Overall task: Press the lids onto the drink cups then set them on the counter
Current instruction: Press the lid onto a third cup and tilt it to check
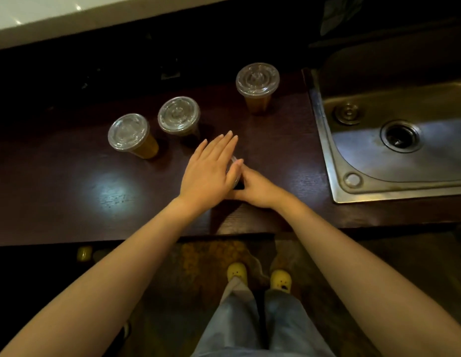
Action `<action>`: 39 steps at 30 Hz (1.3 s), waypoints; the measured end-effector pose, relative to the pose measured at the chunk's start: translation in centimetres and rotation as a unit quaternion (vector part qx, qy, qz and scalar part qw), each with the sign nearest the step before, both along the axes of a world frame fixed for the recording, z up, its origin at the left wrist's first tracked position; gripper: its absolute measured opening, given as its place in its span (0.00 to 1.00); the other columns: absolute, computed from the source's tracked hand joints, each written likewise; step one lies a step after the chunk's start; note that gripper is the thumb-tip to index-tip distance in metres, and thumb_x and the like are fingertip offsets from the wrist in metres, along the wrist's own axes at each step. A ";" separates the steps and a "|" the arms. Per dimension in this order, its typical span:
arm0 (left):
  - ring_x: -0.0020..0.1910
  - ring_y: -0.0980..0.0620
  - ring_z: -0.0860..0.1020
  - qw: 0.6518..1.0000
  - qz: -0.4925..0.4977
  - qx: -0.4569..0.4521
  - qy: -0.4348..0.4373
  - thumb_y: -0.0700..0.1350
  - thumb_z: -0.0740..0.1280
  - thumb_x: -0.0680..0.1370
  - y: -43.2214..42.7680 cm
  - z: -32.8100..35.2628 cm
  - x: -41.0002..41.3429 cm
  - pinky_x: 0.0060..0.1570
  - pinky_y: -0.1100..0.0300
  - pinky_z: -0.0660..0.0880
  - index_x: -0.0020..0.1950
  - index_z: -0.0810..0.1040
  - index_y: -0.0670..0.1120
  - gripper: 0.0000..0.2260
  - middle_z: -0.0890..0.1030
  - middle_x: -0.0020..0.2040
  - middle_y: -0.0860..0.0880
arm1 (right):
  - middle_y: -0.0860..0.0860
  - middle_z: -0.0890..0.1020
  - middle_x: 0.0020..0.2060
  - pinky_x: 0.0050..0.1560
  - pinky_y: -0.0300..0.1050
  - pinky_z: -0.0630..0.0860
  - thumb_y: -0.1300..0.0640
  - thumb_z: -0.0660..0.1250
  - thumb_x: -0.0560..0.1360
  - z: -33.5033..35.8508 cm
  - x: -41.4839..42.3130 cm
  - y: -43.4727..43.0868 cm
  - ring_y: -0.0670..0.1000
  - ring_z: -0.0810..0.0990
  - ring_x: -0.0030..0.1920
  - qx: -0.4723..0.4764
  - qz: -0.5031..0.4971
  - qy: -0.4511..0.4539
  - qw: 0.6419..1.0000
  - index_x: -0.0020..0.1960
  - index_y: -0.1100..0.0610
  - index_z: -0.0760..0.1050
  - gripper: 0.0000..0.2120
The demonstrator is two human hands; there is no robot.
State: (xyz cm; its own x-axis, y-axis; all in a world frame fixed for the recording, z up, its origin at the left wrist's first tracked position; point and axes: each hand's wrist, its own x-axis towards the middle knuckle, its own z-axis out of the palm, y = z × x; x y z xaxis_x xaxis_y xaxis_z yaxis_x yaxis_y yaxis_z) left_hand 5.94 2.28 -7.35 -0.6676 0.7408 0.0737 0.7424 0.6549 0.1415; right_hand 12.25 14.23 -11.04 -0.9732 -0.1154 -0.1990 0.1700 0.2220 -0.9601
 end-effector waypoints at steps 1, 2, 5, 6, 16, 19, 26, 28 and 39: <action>0.74 0.51 0.60 1.000 0.001 -0.003 0.000 0.56 0.46 0.78 0.1 0.1 0.0 0.73 0.53 0.52 0.73 0.62 0.45 0.27 0.64 0.74 0.47 | 0.52 0.62 0.74 0.66 0.30 0.60 0.60 0.72 0.71 0.0 -0.4 0.2 0.44 0.60 0.71 0.003 0.011 -0.003 1.000 0.76 0.58 0.49 0.42; 0.74 0.51 0.59 1.000 0.000 -0.006 -0.006 0.56 0.46 0.78 0.2 0.2 0.0 0.74 0.53 0.52 0.73 0.62 0.45 0.28 0.64 0.74 0.47 | 0.52 0.65 0.72 0.65 0.32 0.63 0.60 0.72 0.70 -0.1 -0.6 0.4 0.45 0.64 0.70 0.006 0.015 -0.003 1.000 0.75 0.58 0.52 0.41; 0.75 0.52 0.55 1.000 -0.020 -0.012 -0.019 0.58 0.44 0.77 -0.1 0.5 -0.2 0.74 0.52 0.49 0.75 0.59 0.46 0.29 0.59 0.76 0.48 | 0.47 0.70 0.65 0.59 0.25 0.66 0.61 0.73 0.69 -0.2 -0.6 0.3 0.43 0.68 0.64 0.002 -0.003 0.016 1.000 0.73 0.57 0.57 0.38; 0.76 0.51 0.53 0.999 -0.019 -0.026 -0.010 0.58 0.44 0.77 -0.3 0.5 -0.3 0.74 0.51 0.48 0.75 0.57 0.47 0.29 0.57 0.77 0.48 | 0.47 0.71 0.64 0.56 0.22 0.64 0.61 0.73 0.69 -0.2 -0.5 0.1 0.42 0.67 0.64 0.002 -0.023 0.025 0.999 0.73 0.58 0.58 0.38; 0.74 0.50 0.60 0.992 0.073 0.065 -0.075 0.56 0.44 0.78 -0.7 0.8 -0.9 0.72 0.56 0.54 0.73 0.61 0.43 0.28 0.64 0.74 0.44 | 0.53 0.73 0.64 0.64 0.40 0.69 0.62 0.72 0.69 -1.4 1.5 -3.7 0.48 0.71 0.65 0.008 -0.170 0.070 0.983 0.68 0.56 0.63 0.31; 0.75 0.51 0.57 0.996 -0.032 0.024 -0.080 0.56 0.44 0.78 -1.7 1.2 -1.9 0.73 0.55 0.49 0.73 0.62 0.45 0.27 0.64 0.74 0.46 | 0.53 0.71 0.67 0.67 0.42 0.67 0.61 0.73 0.69 -0.9 0.4 -2.4 0.46 0.69 0.66 -0.005 -0.103 0.073 0.992 0.71 0.56 0.60 0.35; 0.73 0.45 0.61 0.990 0.138 -0.012 -0.028 0.60 0.46 0.76 -0.4 0.1 -1.3 0.69 0.49 0.58 0.74 0.59 0.43 0.31 0.62 0.75 0.43 | 0.52 0.72 0.64 0.64 0.41 0.68 0.58 0.76 0.66 -1.5 -0.7 -4.4 0.48 0.70 0.65 0.045 -0.192 0.114 0.974 0.68 0.56 0.64 0.35; 0.71 0.45 0.64 0.992 0.128 -0.012 -0.018 0.61 0.44 0.74 -0.4 0.1 -1.3 0.67 0.50 0.61 0.73 0.61 0.42 0.34 0.65 0.73 0.42 | 0.53 0.72 0.65 0.66 0.42 0.67 0.58 0.75 0.66 -1.8 -0.7 -4.5 0.49 0.69 0.66 0.046 -0.195 0.118 0.973 0.69 0.57 0.63 0.35; 0.74 0.46 0.57 0.991 0.089 -0.029 -0.099 0.56 0.53 0.80 -0.3 2.3 -2.3 0.72 0.51 0.56 0.75 0.56 0.42 0.28 0.59 0.76 0.43 | 0.51 0.74 0.64 0.61 0.38 0.67 0.56 0.76 0.65 -0.2 -1.3 -3.0 0.49 0.70 0.65 0.076 -0.135 0.099 0.983 0.71 0.52 0.63 0.39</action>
